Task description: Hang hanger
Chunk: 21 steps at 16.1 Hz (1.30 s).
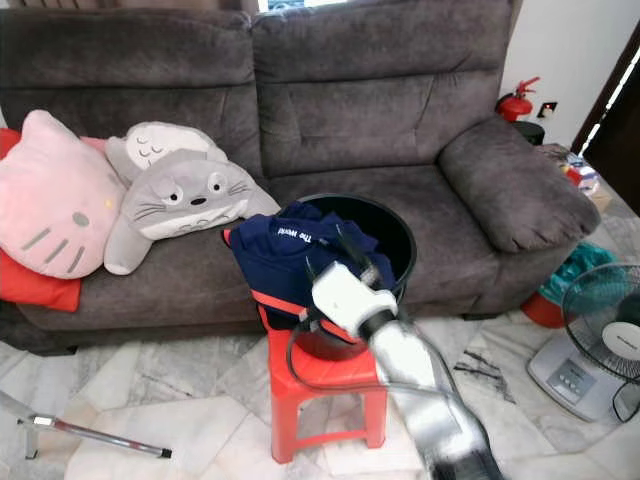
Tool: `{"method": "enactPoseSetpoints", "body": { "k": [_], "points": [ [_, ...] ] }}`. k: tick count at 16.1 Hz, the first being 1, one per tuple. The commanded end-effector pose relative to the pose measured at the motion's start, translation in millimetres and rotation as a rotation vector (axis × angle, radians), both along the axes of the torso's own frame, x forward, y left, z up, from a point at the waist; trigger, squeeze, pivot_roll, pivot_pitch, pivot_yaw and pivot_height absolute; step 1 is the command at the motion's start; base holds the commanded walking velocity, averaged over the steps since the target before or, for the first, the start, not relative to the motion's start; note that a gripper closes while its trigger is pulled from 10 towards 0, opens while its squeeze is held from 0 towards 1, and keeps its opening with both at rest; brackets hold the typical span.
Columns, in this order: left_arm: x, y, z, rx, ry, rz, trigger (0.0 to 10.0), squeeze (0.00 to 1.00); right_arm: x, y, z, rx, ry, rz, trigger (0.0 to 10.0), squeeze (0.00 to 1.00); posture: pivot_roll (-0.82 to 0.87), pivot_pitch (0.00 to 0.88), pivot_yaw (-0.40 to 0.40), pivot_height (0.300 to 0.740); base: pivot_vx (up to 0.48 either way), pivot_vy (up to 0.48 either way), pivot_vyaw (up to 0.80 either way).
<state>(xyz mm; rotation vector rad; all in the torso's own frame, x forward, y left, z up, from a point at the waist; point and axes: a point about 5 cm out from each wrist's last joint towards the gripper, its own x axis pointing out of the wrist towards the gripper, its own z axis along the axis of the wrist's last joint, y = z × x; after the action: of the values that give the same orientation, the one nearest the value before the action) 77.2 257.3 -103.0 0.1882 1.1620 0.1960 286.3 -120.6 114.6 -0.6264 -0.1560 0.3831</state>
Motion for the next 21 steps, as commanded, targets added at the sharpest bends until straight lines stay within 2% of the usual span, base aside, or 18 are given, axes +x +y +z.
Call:
{"method": "enactPoseSetpoints", "body": {
  "k": [1,3,4,5,7,8,10,11,13,17,21],
  "points": [
    [-7.9,4.8,0,-0.003,0.023,0.011,10.0,0.00,-3.8,-3.2,9,0.018,-0.021,-0.042,10.0,0.00,-0.16,0.000,0.041,0.740,0.000,0.000,0.00],
    [-12.2,5.0,-1,-0.001,0.028,0.013,10.0,0.00,-19.4,-2.7,6,0.000,0.003,-0.038,10.0,0.00,-0.16,0.000,0.039,0.740,0.000,0.000,0.00],
    [-13.4,3.2,-1,-0.002,0.029,0.014,10.0,0.00,-25.2,-7.3,1,-0.049,0.033,-0.052,10.0,0.00,-0.16,0.000,0.038,0.740,0.000,0.000,0.00],
    [-14.2,1.0,-2,-0.005,0.031,0.013,10.0,0.00,-32.1,-16.4,-9,-0.113,0.109,-0.083,10.0,0.00,-0.17,0.000,0.041,0.740,0.000,0.000,0.00],
    [-13.8,-3.7,-4,-0.011,0.034,0.001,10.0,0.00,-36.5,-28.6,-21,-0.178,0.195,-0.113,10.0,0.00,-0.19,0.000,0.047,0.740,0.000,0.000,0.00],
    [-12.3,-6.1,-4,-0.013,0.034,-0.006,10.0,0.00,-35.2,-28.4,-22,-0.226,0.184,-0.078,10.0,0.00,-0.19,0.000,0.048,0.740,0.000,0.000,0.00],
    [-10.6,-7.6,-4,-0.015,0.031,-0.012,10.0,0.00,-34.3,-28.4,-22,-0.259,0.189,-0.061,10.0,0.00,-0.18,0.000,0.048,0.740,0.000,0.000,0.00],
    [-5.7,-9.2,-4,-0.015,0.020,-0.012,10.0,0.00,-30.2,-26.1,-24,-0.243,0.219,-0.044,10.0,0.00,-0.18,0.000,0.047,0.740,0.000,0.000,0.00],
    [-5.2,-9.4,-4,-0.015,0.019,-0.013,10.0,0.00,-30.4,-25.6,-24,-0.247,0.231,-0.046,10.0,0.00,-0.18,0.000,0.047,0.740,0.000,0.000,0.00],
    [-2.6,-0.6,-1,-0.005,0.016,-0.016,10.0,0.00,-14.3,-19.0,-49,-0.225,0.329,0.029,10.0,0.00,-0.18,0.000,0.054,0.740,0.000,0.000,0.00],
    [-6.7,-0.8,-1,-0.006,0.013,-0.009,10.0,0.00,-12.4,-12.0,-71,-0.264,0.394,0.108,10.0,0.00,-0.16,0.000,0.047,0.740,0.000,0.000,0.00]
  ]
}}
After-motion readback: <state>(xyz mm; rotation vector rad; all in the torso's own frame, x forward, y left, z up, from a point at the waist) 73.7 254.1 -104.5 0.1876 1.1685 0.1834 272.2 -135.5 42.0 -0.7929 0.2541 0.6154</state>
